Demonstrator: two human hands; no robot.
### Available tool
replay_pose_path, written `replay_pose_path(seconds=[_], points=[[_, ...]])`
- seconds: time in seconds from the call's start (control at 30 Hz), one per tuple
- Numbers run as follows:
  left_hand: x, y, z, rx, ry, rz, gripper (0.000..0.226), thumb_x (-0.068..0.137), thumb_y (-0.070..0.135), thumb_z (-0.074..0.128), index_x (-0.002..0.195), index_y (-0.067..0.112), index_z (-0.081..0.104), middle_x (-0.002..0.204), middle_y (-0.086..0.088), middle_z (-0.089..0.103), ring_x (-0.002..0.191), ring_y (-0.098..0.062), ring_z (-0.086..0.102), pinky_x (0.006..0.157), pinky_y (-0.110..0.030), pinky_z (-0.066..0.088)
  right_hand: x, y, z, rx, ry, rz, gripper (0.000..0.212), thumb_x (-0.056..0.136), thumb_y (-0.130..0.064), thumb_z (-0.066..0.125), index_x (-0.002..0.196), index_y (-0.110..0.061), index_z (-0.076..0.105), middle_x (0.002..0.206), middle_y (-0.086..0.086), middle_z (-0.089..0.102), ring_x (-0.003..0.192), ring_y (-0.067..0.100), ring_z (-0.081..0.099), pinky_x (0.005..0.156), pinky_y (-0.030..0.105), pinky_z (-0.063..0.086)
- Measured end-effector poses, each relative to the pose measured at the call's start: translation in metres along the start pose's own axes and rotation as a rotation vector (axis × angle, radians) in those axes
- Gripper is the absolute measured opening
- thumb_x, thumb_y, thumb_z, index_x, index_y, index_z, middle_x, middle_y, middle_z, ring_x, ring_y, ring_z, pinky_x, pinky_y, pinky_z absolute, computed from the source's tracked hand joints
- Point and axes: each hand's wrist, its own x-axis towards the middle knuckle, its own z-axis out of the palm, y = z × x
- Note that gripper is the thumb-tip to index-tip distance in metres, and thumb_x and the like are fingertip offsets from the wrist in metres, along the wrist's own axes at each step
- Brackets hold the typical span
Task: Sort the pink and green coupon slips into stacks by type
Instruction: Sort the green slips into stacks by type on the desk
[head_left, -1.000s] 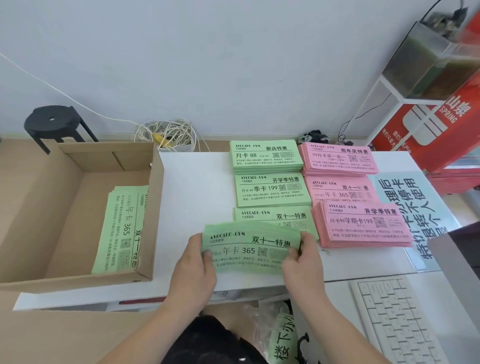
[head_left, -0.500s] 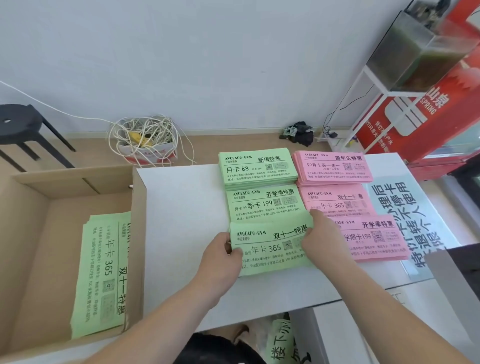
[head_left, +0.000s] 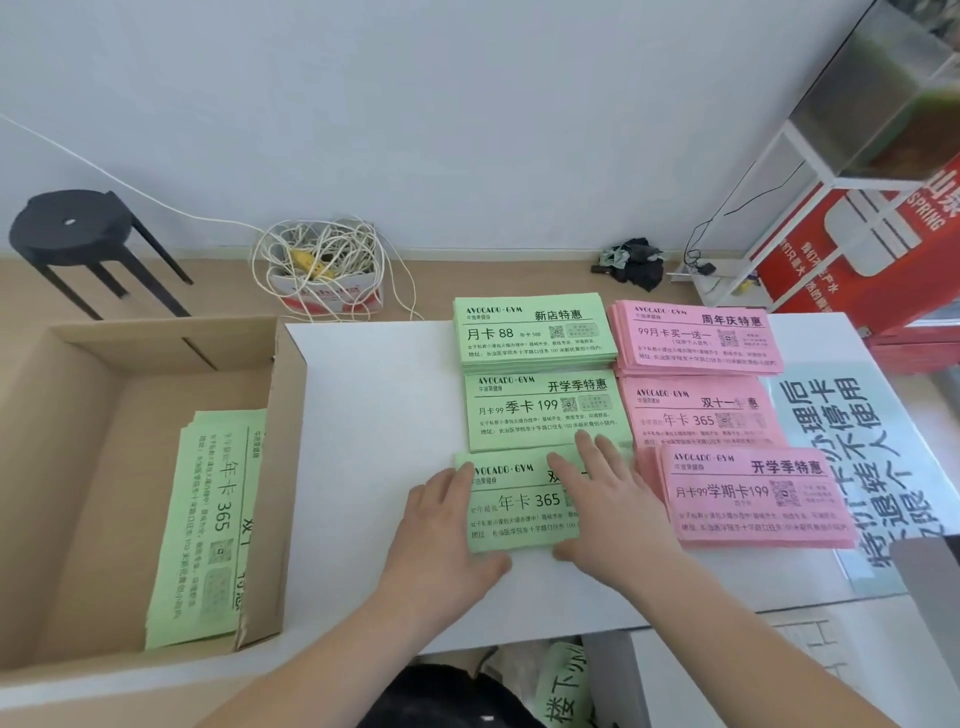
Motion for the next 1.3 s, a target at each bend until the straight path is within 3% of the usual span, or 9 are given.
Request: replay_pose_path(seconds=[0.13, 0.27, 0.4, 0.57, 0.7, 0.87, 1.0, 1.17, 1.3], points=[[0.002, 0.005, 0.009, 0.075, 0.027, 0.016, 0.102, 0.083, 0.049, 0.071, 0.161, 0.026, 0.009, 0.160, 0.004, 0.018, 0.140, -0.016, 0.017, 0.117, -0.025, 0.022, 0.011, 0.014, 0.006, -0.072, 0.002, -0.047, 0.116, 0.079, -0.055, 0.080, 0.161, -0.036, 0.000, 0.170, 0.001, -0.016, 0.156, 0.026, -0.017, 0.128, 0.045, 0.000], [0.004, 0.004, 0.013, 0.080, 0.048, 0.011, 0.097, 0.086, 0.041, 0.071, 0.161, 0.025, 0.011, 0.160, 0.003, 0.022, 0.140, -0.016, 0.021, 0.116, -0.026, 0.025, 0.018, 0.022, 0.004, -0.064, -0.029, -0.104, 0.114, 0.078, -0.054, 0.081, 0.162, -0.034, 0.008, 0.171, -0.003, 0.003, 0.158, 0.018, -0.001, 0.128, 0.041, 0.009], [0.005, 0.002, 0.015, 0.067, 0.067, 0.025, 0.092, 0.088, 0.040, 0.070, 0.161, 0.026, 0.016, 0.159, 0.006, 0.024, 0.139, -0.015, 0.022, 0.114, -0.023, 0.025, 0.019, 0.024, 0.005, -0.051, -0.010, -0.126, 0.111, 0.077, -0.052, 0.082, 0.161, -0.033, 0.012, 0.169, -0.004, 0.009, 0.157, 0.017, 0.008, 0.125, 0.037, 0.015], [0.004, 0.000, 0.020, 0.070, 0.080, 0.018, 0.083, 0.089, 0.041, 0.069, 0.158, 0.026, 0.026, 0.159, 0.007, 0.028, 0.138, -0.013, 0.024, 0.114, -0.023, 0.025, 0.018, 0.024, 0.008, -0.065, -0.018, -0.126, 0.107, 0.082, -0.050, 0.080, 0.161, -0.031, 0.012, 0.170, 0.000, 0.006, 0.157, 0.019, 0.005, 0.125, 0.038, 0.013], [0.001, 0.000, 0.015, 0.006, 0.036, 0.009, 0.088, 0.087, 0.037, 0.072, 0.159, 0.025, 0.024, 0.161, 0.008, 0.028, 0.143, -0.012, 0.026, 0.115, -0.020, 0.021, 0.012, 0.019, 0.001, -0.059, -0.026, -0.139, 0.104, 0.082, -0.055, 0.078, 0.161, -0.031, 0.014, 0.171, 0.002, -0.001, 0.157, 0.023, 0.003, 0.125, 0.041, 0.014], [-0.026, 0.006, -0.016, -0.213, 0.066, -0.052, 0.070, 0.088, 0.038, 0.076, 0.150, 0.030, 0.043, 0.140, 0.018, 0.050, 0.120, 0.004, 0.050, 0.106, -0.024, 0.045, 0.011, -0.004, -0.017, 0.184, 0.020, -0.193, 0.079, 0.088, -0.063, 0.065, 0.155, -0.035, 0.036, 0.169, -0.009, 0.017, 0.154, 0.014, 0.020, 0.119, 0.041, 0.033], [-0.060, 0.004, -0.060, -0.323, 0.100, -0.074, 0.051, 0.091, 0.036, 0.073, 0.139, 0.035, 0.055, 0.127, 0.024, 0.059, 0.106, 0.011, 0.058, 0.090, -0.008, 0.047, 0.015, -0.042, -0.021, 0.304, 0.093, -0.279, 0.059, 0.094, -0.055, 0.063, 0.147, -0.034, 0.048, 0.158, -0.014, 0.037, 0.144, 0.008, 0.037, 0.113, 0.035, 0.039], [-0.096, -0.017, -0.143, -0.351, 0.145, -0.066, 0.023, 0.092, 0.034, 0.074, 0.112, 0.043, 0.070, 0.100, 0.027, 0.070, 0.096, 0.010, 0.063, 0.071, -0.006, 0.048, 0.012, -0.100, -0.025, 0.456, 0.074, -0.386, 0.046, 0.094, -0.053, 0.065, 0.137, -0.036, 0.059, 0.142, -0.024, 0.052, 0.132, -0.002, 0.046, 0.109, 0.023, 0.037], [-0.085, -0.083, -0.205, -0.322, 0.319, -0.128, 0.016, 0.092, 0.022, 0.073, 0.102, 0.034, 0.076, 0.089, 0.019, 0.073, 0.082, 0.002, 0.067, 0.073, -0.017, 0.054, 0.021, -0.155, -0.037, 0.545, 0.120, -0.469, 0.040, 0.095, -0.048, 0.065, 0.134, -0.038, 0.060, 0.137, -0.027, 0.053, 0.125, -0.007, 0.048, 0.109, 0.024, 0.041]])
